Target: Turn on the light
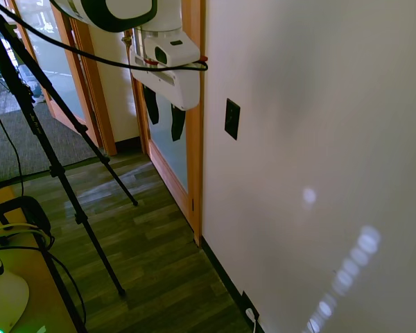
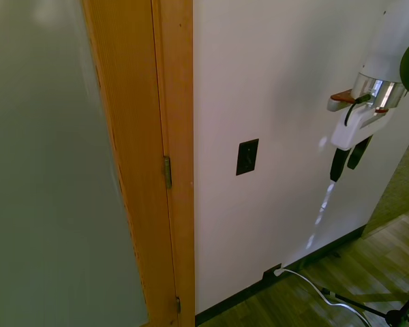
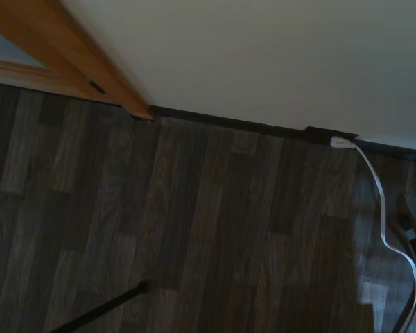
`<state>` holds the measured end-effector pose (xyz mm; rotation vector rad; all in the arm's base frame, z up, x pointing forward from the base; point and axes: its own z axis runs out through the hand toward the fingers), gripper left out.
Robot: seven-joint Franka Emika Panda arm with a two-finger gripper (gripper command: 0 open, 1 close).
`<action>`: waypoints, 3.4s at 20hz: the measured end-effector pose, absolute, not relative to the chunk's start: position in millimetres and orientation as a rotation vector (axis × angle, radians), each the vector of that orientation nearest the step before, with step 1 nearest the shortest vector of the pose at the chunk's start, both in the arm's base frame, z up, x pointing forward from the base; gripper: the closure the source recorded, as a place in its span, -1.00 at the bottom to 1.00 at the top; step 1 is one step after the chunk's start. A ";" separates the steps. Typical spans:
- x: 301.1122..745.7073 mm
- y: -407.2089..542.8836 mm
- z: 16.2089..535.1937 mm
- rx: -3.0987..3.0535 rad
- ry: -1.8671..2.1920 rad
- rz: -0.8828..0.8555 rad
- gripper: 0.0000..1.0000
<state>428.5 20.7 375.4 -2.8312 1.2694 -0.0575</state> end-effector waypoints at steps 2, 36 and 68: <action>428.4 20.4 374.3 -2.849 1.258 -0.059 -1.00; 603.7 53.0 271.2 -2.473 1.347 -0.655 1.00; 567.2 53.0 279.1 -2.263 1.299 -0.851 -1.00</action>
